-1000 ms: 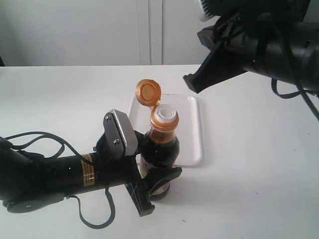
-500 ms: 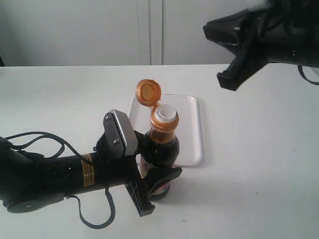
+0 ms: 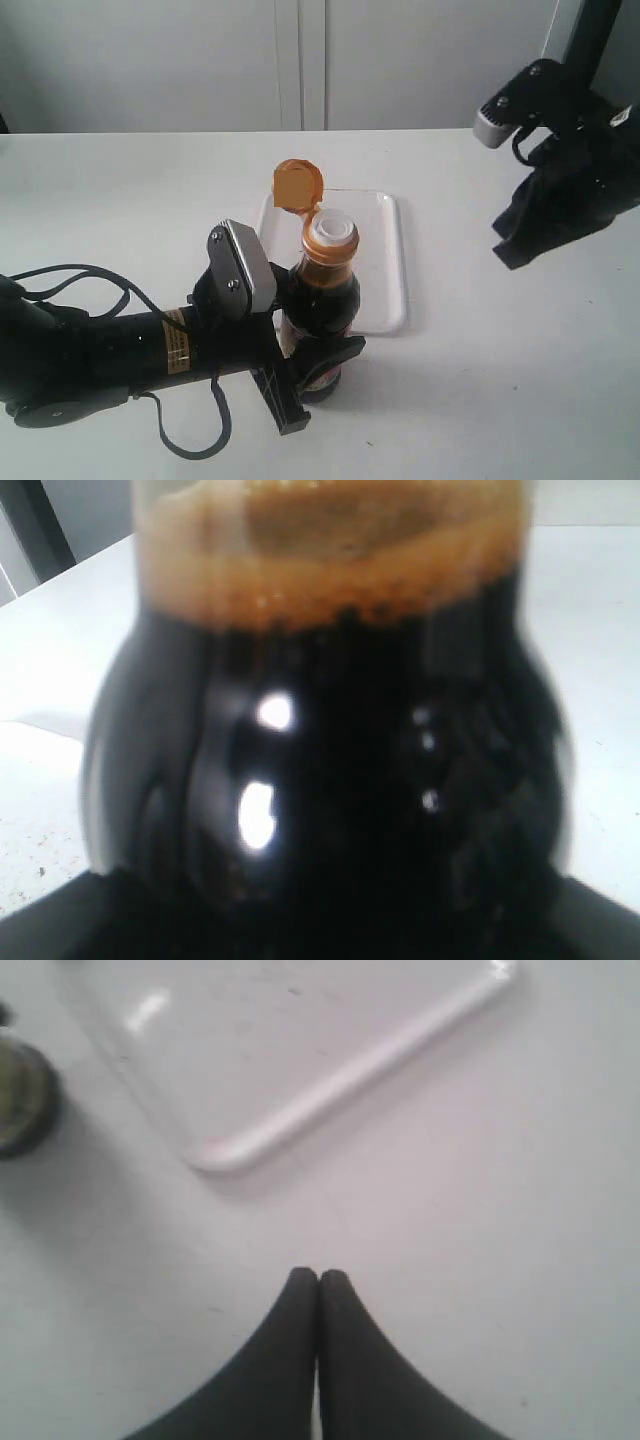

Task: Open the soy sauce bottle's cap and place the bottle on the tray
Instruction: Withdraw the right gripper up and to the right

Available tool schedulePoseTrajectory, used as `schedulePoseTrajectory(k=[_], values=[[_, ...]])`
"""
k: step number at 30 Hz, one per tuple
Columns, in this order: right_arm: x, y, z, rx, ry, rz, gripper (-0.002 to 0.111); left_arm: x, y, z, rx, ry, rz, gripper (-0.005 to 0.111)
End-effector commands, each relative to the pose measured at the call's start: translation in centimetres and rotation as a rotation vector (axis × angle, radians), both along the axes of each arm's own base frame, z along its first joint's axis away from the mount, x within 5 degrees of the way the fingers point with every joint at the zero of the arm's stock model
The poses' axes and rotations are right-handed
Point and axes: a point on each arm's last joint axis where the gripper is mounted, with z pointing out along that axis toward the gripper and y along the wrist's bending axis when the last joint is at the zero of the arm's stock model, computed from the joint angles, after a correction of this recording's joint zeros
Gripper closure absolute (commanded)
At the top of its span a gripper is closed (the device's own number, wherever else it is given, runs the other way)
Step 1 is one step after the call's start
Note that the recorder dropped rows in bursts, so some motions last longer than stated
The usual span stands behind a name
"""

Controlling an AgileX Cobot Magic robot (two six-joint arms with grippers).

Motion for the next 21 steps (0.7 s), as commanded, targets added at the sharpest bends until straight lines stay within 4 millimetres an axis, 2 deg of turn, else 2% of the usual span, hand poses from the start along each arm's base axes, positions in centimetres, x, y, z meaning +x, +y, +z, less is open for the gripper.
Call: schedulePoseTrajectory(k=[1, 4, 10, 14, 18, 21], values=[[0.9, -1.7, 0.8, -0.068, -0.032, -0.239, 0.108, -0.2, -0.2, 0.2, 0.002, -0.010, -0.018, 0.107], [1.1, -2.5, 1.0, -0.104, -0.049, -0.331, 0.108, -0.2, -0.2, 0.2, 0.003, -0.009, -0.017, 0.107], [1.2, -4.6, 0.9, -0.022, -0.059, -0.525, 0.108, -0.2, -0.2, 0.2, -0.001, -0.008, -0.018, 0.107], [-0.4, -5.4, 1.6, 0.058, -0.212, -0.567, 0.108, -0.2, -0.2, 0.3, -0.003, -0.009, -0.018, 0.107], [-3.3, -5.5, 3.9, 0.168, -0.410, -0.579, 0.108, -0.3, -0.2, 0.5, -0.023, -0.014, -0.026, 0.107], [-4.8, -5.6, 4.2, 0.196, -0.477, -0.571, 0.108, -0.4, -0.3, 0.7, -0.044, -0.003, -0.034, 0.107]])
